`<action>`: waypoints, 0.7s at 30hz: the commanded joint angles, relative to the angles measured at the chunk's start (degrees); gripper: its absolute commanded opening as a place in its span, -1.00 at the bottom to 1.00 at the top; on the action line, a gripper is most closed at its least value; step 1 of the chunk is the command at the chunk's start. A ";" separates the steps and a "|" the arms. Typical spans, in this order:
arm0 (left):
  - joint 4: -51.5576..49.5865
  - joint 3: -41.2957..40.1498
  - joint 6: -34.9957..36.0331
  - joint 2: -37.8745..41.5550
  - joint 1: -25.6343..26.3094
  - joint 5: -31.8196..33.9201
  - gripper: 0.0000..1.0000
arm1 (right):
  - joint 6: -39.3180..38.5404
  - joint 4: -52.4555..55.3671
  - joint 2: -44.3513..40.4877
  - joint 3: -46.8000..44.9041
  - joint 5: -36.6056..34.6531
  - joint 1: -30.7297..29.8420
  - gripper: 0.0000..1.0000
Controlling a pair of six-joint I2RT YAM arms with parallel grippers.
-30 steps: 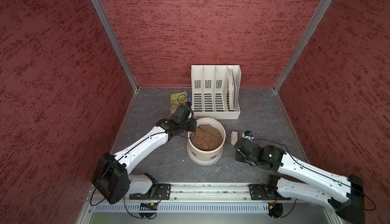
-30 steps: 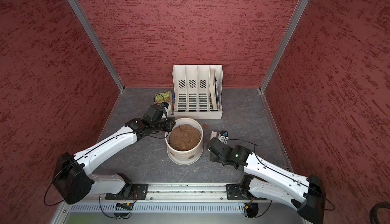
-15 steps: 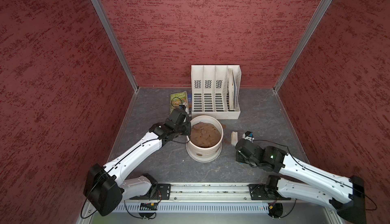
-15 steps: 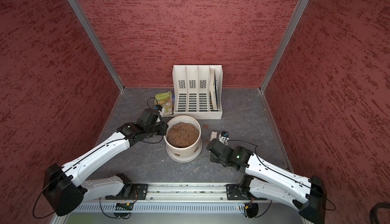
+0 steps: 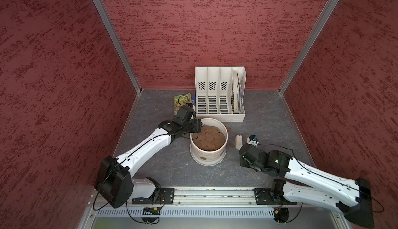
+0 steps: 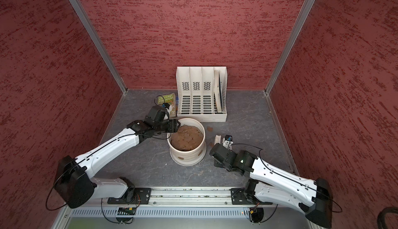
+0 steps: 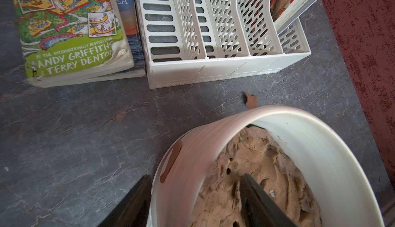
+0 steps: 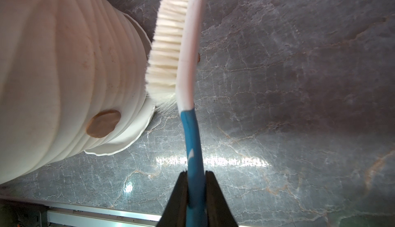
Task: Scrub the dried mud off the ceramic pot
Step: Rotate the pot on the tray.
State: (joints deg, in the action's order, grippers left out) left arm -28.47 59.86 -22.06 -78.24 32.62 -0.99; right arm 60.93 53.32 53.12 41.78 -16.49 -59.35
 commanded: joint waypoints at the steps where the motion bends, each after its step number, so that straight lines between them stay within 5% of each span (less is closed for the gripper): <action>1: 2.51 1.80 0.24 -1.31 -0.28 -1.69 0.35 | 0.77 0.15 -0.13 1.20 -2.05 -0.91 -1.00; 6: 2.98 1.82 -0.08 -1.30 -0.30 -1.00 0.20 | 0.76 -0.12 0.55 1.27 -1.97 -1.10 -1.00; 14: -0.01 0.16 -0.30 0.29 -0.32 0.11 -0.63 | 0.69 0.10 0.41 1.21 -2.47 -1.13 -1.00; 21: -2.64 -2.45 -0.79 4.92 0.15 0.58 -0.94 | 0.61 0.39 0.36 1.12 -2.65 -1.23 -1.00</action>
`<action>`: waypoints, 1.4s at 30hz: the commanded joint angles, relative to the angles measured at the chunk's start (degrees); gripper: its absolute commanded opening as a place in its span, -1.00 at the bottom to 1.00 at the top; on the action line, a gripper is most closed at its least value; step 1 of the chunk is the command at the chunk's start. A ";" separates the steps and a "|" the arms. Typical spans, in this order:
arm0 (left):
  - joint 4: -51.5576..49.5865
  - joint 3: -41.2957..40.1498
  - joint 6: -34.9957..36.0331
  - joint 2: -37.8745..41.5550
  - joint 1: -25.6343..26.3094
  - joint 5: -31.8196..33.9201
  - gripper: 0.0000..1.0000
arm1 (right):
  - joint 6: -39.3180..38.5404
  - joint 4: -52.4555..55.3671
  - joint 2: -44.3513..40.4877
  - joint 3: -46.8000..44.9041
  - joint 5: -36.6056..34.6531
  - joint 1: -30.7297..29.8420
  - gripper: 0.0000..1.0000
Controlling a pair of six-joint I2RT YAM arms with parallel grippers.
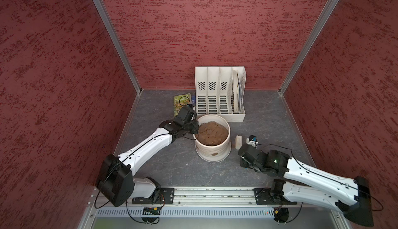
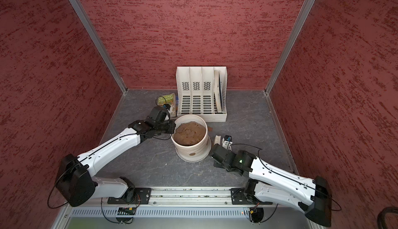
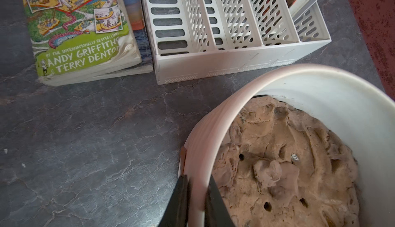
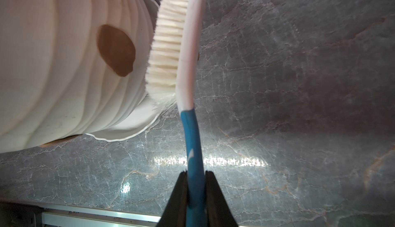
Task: Scrub the dried mud off the ceramic pot
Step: Rotate the pot on the tray.
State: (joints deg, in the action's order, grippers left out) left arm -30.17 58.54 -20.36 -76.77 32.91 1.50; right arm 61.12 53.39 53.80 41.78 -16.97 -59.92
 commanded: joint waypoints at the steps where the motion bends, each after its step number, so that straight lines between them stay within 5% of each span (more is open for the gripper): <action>1: -1.40 -1.37 -2.49 4.24 0.00 -1.79 -0.96 | 0.48 0.25 -0.31 0.97 -2.25 -0.65 -1.00; 13: -8.40 -2.67 -3.24 9.06 1.81 1.74 -0.97 | 1.84 -1.17 0.55 -0.10 -2.32 -2.13 -1.00; 15: -6.00 -4.32 -4.48 9.97 1.86 0.76 -0.58 | 1.93 -1.31 1.31 -0.17 -2.49 -2.39 -1.00; 22: 0.40 -5.33 -5.79 8.94 1.21 -2.81 -0.14 | 1.90 -0.53 3.88 1.86 -4.10 -3.81 -1.00; 42: 1.98 -2.91 -4.38 5.67 -2.67 -7.44 -0.01 | 2.85 -0.06 1.54 3.57 -9.34 -9.34 -1.00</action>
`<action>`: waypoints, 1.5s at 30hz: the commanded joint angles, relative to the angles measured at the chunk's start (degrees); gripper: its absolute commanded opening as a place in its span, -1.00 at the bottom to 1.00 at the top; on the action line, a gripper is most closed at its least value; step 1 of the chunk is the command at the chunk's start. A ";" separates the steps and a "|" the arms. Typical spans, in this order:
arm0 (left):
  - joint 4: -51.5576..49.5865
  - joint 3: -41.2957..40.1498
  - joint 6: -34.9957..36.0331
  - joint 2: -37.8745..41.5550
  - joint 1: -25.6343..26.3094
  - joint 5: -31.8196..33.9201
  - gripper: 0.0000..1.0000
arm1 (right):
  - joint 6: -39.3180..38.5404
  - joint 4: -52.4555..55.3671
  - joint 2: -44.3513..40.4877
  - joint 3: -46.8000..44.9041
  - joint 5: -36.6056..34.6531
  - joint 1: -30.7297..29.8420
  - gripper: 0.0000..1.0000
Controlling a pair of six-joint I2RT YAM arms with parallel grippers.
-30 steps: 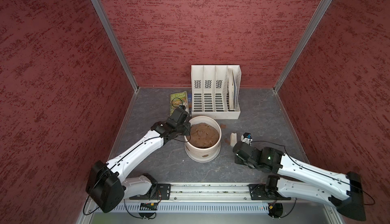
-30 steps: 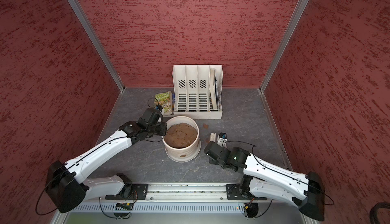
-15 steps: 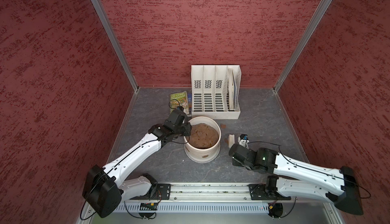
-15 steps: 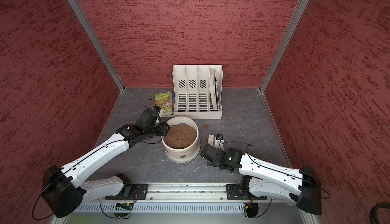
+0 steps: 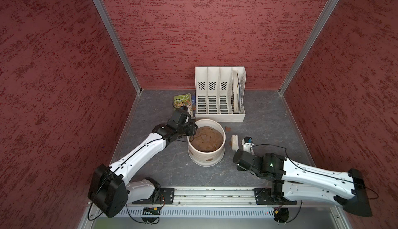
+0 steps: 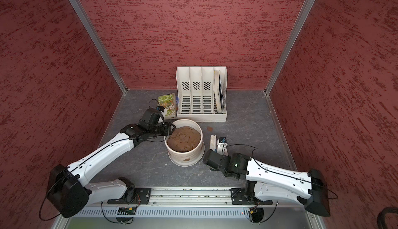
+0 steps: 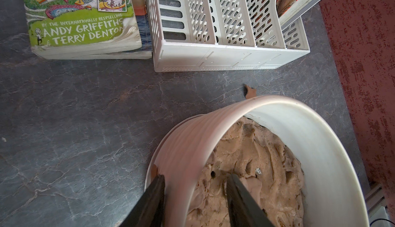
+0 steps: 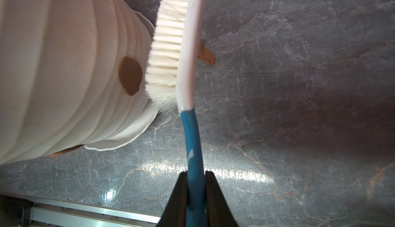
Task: Scrub the dried mud off the ceramic pot
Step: Rotate the pot on the tray.
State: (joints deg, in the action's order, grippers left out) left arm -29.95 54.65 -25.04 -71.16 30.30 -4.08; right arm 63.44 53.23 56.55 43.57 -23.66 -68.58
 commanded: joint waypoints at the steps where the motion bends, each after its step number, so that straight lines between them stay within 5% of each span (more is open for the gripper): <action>1: 1.60 0.98 0.36 -0.01 -0.11 -1.62 -0.01 | 0.54 0.18 -1.26 1.91 -2.70 -0.68 -1.00; 8: 2.10 1.17 0.49 -1.08 -0.24 -1.39 -0.04 | -1.74 -2.57 -1.03 2.29 -0.77 -0.78 -1.00; 41: -2.33 0.67 2.20 0.36 -0.07 1.72 -1.00 | 1.59 0.16 -2.96 2.67 -0.84 -3.71 -1.00; 45: -3.39 0.98 2.10 0.57 -0.07 2.83 -1.00 | 1.48 0.53 -2.73 3.14 -0.78 -4.61 -1.00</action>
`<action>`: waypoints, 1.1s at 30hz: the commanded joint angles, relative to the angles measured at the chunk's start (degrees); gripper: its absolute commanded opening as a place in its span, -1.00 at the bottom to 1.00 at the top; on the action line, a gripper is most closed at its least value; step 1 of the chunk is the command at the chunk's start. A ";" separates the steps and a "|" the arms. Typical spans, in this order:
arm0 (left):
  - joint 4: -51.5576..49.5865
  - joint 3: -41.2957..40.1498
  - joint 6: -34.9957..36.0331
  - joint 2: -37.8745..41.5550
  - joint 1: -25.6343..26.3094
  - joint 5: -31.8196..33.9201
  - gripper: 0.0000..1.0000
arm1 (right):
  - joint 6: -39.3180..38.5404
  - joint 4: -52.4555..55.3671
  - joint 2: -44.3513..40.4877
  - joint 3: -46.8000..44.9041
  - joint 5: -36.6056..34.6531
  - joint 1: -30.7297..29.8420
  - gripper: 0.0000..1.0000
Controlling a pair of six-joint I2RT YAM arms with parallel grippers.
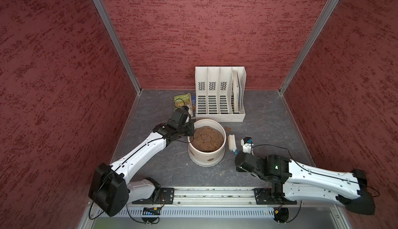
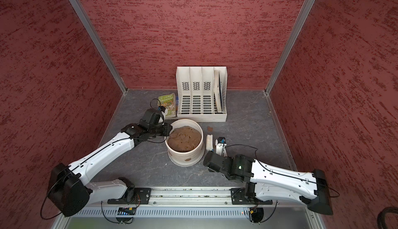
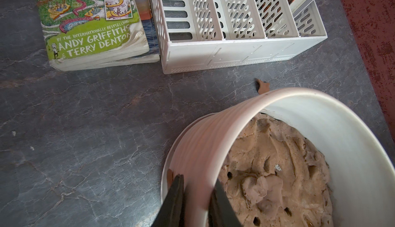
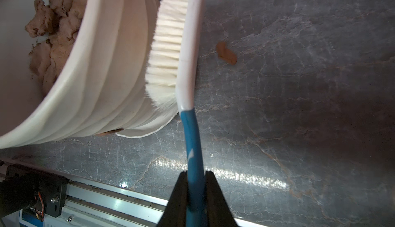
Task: Scrub the dried mud off the ceramic pot
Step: Rotate the pot on the tray, then brush off the soil from the pot.
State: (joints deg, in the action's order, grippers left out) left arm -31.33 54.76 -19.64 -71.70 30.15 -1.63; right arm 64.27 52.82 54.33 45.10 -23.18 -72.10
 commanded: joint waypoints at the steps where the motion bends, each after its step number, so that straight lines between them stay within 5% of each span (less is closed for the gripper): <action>1: -2.20 0.87 -3.37 1.12 0.08 0.63 -1.00 | 0.55 0.90 -0.29 1.69 -1.15 -1.33 -1.00; 22: -1.64 -0.97 -5.54 2.99 2.44 3.17 -1.00 | 1.46 -6.35 8.86 3.15 0.88 -6.88 -1.00; 33: -1.83 -0.97 -4.23 3.36 3.16 2.50 -1.00 | -5.80 -9.99 15.26 4.02 6.57 5.39 -1.00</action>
State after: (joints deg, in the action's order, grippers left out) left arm -34.17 54.22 -20.91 -69.60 32.71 3.20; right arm 63.02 48.18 68.62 47.24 -19.75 -69.80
